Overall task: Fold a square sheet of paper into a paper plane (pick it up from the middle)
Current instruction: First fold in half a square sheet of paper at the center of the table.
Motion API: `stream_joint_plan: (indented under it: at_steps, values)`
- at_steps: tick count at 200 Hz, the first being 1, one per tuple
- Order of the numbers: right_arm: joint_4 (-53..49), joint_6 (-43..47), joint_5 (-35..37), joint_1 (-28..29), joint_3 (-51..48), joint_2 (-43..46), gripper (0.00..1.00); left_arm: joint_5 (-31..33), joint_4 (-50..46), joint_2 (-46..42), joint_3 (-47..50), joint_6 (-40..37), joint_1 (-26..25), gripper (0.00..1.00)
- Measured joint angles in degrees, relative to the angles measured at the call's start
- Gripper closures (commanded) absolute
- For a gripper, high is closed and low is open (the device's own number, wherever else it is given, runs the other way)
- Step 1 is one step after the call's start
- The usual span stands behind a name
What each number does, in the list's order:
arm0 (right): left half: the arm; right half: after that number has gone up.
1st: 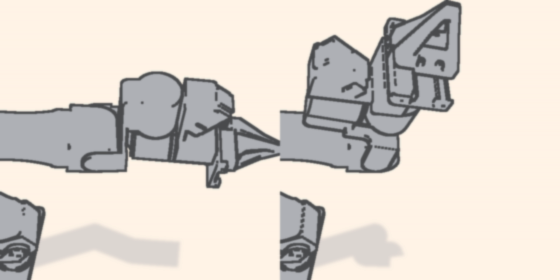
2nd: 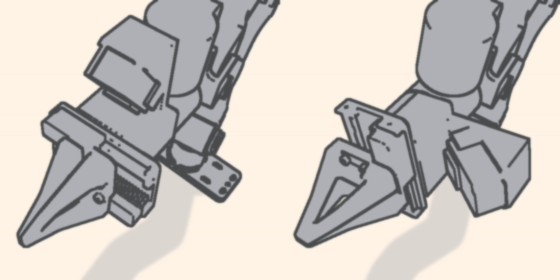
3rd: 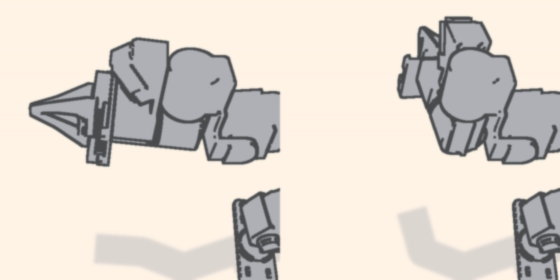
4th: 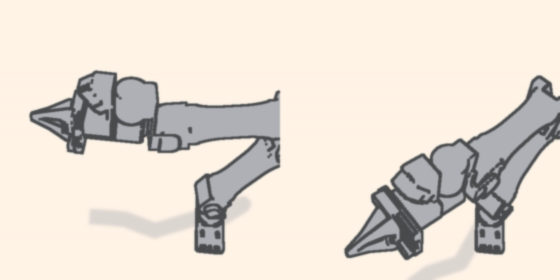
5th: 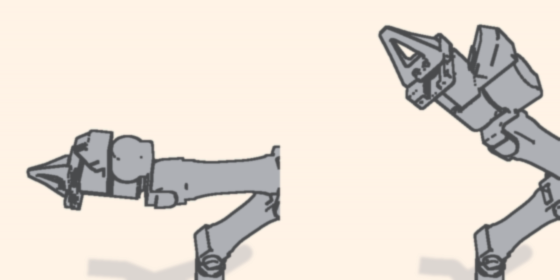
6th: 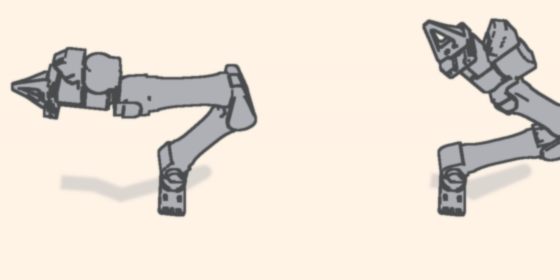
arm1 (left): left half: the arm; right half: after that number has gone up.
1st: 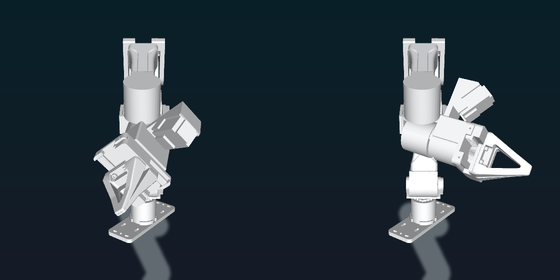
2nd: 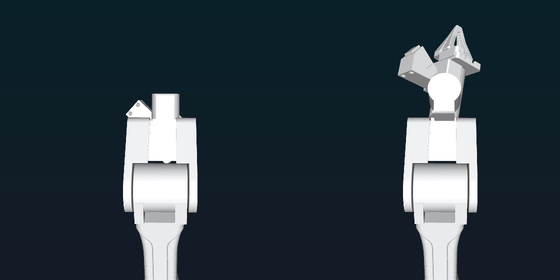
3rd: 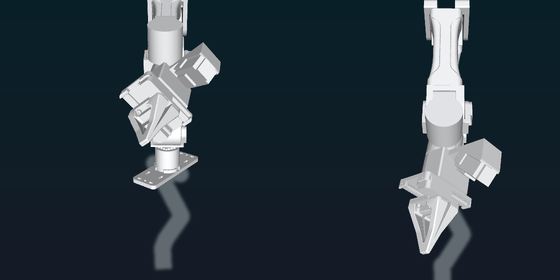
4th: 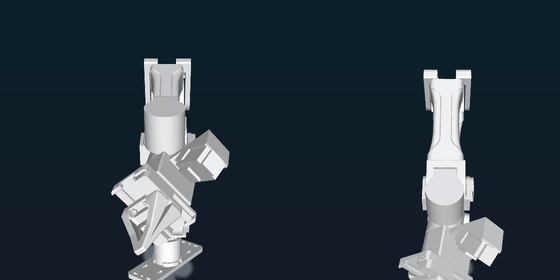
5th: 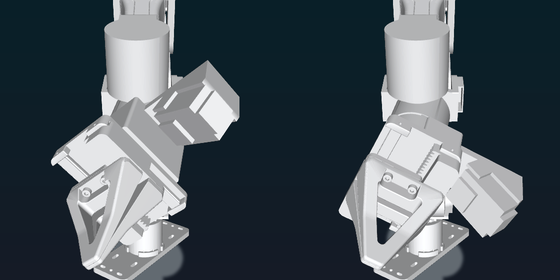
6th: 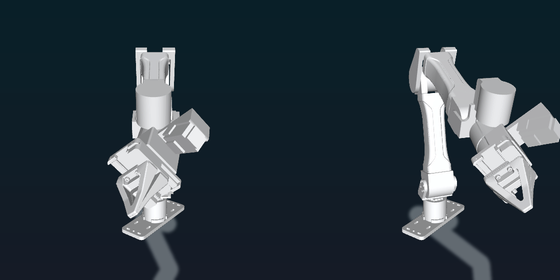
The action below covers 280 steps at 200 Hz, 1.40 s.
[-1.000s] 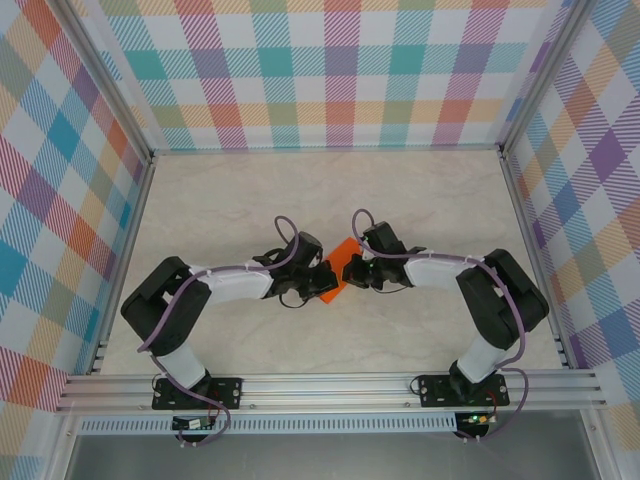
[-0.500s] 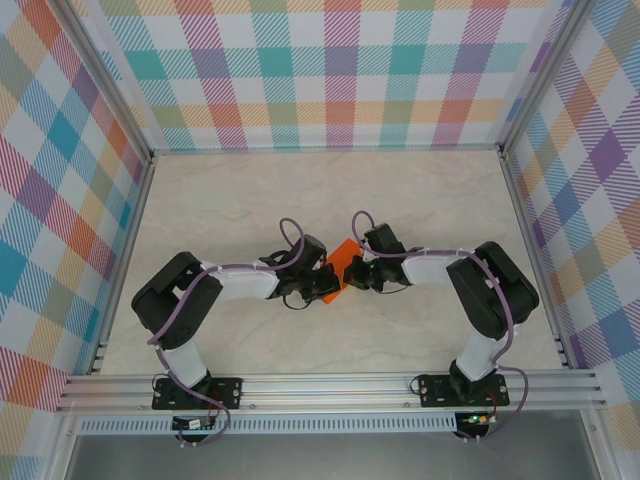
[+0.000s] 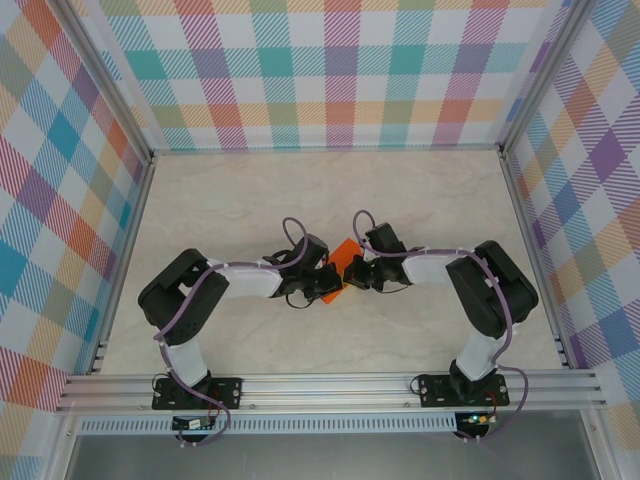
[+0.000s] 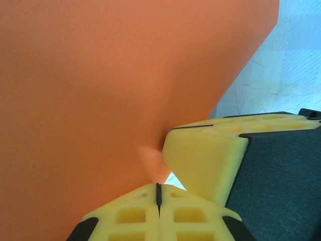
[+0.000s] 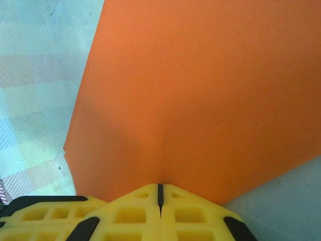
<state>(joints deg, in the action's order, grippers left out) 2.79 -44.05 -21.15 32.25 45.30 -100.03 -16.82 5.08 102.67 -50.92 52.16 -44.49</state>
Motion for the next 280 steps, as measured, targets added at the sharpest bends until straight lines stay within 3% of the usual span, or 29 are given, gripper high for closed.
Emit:
stream_joint_plan:
  at_steps: [280]
  values:
    - [0.59,0.07,0.48,-0.15,-0.28,-0.13,1.0,1.01,-0.26,1.16,-0.33,-2.27,0.0,1.0]
